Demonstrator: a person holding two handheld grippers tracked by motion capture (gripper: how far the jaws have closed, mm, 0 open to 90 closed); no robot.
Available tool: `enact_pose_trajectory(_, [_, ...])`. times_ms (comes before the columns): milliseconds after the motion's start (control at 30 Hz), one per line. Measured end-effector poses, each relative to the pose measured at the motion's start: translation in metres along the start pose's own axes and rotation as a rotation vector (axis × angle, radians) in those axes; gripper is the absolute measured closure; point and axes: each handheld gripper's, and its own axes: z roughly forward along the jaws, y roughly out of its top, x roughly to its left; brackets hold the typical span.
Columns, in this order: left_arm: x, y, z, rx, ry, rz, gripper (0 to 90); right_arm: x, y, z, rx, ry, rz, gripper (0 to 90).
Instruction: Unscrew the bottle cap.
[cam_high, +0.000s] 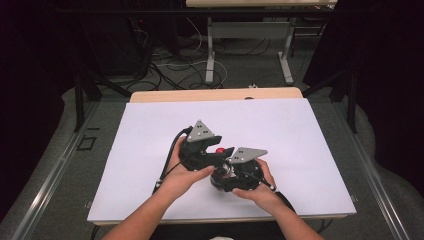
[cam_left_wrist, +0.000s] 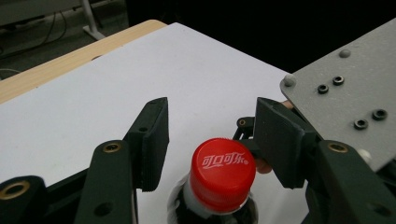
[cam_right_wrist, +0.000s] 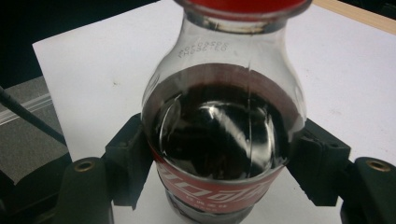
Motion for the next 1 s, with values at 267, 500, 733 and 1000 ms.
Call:
enact_pose_trajectory(267, [0.013,-0.003,-0.011,0.034,-0.149,0.044,45.8,0.001,0.000,0.001,-0.015,0.016,-0.015,29.6])
enact_pose_trajectory(500, [0.025,-0.004,-0.006,0.071,-0.279,0.078,50.0,0.005,0.000,0.002,-0.012,0.049,-0.028,29.7])
enact_pose_trajectory(733, [0.029,-0.009,-0.002,0.077,-0.302,0.084,60.3,0.006,0.000,0.003,-0.009,0.065,-0.040,29.6])
enact_pose_trajectory(1000, [0.010,-0.007,0.004,0.052,-0.104,0.025,61.2,0.004,-0.001,0.004,-0.006,0.012,-0.002,29.7])
